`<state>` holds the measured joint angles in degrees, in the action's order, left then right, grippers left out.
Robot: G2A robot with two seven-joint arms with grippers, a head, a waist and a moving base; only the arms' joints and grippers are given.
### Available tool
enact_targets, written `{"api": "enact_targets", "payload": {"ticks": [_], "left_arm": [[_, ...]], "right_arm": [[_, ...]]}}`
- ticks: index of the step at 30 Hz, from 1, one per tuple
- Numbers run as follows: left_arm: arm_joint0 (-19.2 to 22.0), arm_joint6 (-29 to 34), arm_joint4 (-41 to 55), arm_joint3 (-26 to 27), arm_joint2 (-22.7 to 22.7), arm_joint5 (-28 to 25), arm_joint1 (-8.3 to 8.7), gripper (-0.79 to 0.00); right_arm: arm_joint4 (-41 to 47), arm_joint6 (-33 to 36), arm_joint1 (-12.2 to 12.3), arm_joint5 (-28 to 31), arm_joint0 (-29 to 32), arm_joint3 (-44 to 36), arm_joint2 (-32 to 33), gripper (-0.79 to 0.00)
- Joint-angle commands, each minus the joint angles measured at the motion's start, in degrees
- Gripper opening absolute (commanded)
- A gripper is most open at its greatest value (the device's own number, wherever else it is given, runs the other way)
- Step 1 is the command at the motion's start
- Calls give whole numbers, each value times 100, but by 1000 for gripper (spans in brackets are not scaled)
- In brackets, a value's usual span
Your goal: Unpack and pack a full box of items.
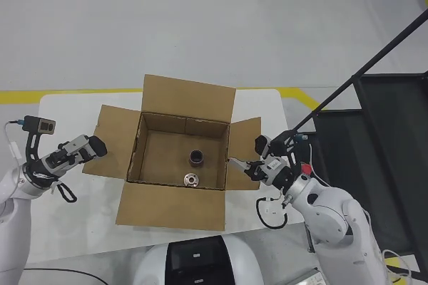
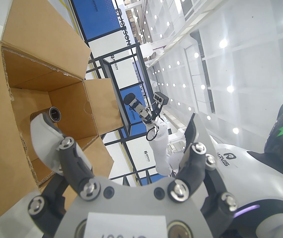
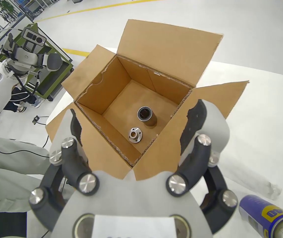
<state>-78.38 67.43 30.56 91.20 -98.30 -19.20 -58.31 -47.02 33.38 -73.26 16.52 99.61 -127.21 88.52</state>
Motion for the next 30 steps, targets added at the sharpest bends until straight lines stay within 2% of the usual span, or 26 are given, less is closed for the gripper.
{"api": "enact_targets", "payload": {"ticks": [1, 17, 19, 22, 25, 30], "left_arm": [[0, 0, 0, 0, 0, 0, 0, 0], [0, 0, 0, 0, 0, 0, 0, 0], [0, 0, 0, 0, 0, 0, 0, 0], [0, 0, 0, 0, 0, 0, 0, 0], [0, 0, 0, 0, 0, 0, 0, 0], [0, 0, 0, 0, 0, 0, 0, 0]], "right_arm": [[1, 1, 0, 0, 3, -2, 3, 0], [22, 22, 0, -2, 12, 25, -19, 0], [426, 245, -3, -6, -1, 148, -216, 0], [915, 788, -1, -302, -305, 249, -459, 0], [952, 1397, -5, -748, -774, 376, -847, 0], [900, 1806, -57, -1492, -1654, 958, -1483, 0]]}}
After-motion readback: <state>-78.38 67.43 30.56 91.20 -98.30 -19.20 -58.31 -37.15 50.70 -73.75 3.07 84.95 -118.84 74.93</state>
